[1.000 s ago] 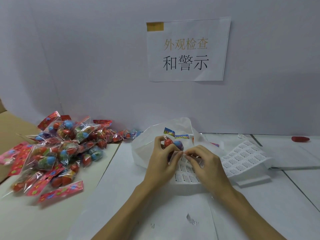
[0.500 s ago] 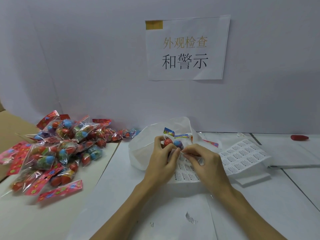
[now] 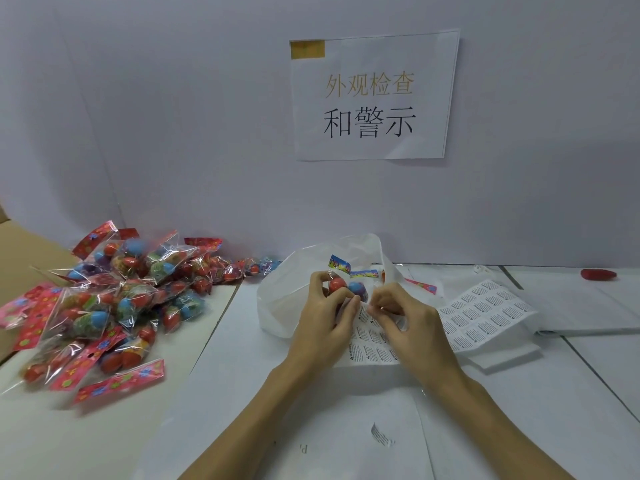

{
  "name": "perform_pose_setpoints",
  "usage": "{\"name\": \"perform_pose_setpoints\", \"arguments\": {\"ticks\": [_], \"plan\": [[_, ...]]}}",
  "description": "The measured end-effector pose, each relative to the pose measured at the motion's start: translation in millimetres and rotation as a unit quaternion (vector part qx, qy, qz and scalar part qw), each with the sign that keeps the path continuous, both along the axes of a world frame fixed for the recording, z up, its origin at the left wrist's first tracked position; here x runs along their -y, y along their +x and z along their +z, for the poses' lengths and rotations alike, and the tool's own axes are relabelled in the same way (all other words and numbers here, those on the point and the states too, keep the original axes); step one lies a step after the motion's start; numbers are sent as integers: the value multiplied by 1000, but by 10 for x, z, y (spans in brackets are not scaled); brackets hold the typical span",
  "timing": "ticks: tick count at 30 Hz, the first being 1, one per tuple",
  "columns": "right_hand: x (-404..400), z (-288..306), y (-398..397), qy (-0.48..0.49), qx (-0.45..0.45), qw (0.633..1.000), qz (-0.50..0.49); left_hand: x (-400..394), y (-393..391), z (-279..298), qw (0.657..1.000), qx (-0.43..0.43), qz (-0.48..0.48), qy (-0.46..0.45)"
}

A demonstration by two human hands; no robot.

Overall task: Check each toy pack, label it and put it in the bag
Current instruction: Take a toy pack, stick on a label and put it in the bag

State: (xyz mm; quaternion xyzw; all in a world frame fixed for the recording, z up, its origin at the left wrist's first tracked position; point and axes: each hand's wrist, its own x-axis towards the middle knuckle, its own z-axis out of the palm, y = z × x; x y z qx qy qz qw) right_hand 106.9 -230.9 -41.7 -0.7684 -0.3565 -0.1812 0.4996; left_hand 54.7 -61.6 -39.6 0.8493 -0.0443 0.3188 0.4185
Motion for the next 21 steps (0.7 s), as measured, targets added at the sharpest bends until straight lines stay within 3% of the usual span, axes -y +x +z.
{"name": "perform_pose_setpoints", "arguments": {"ticks": [21], "plan": [[8, 33, -29, -17, -6, 1000, 7, -15, -4, -29, 1000, -1, -3, 26]]}}
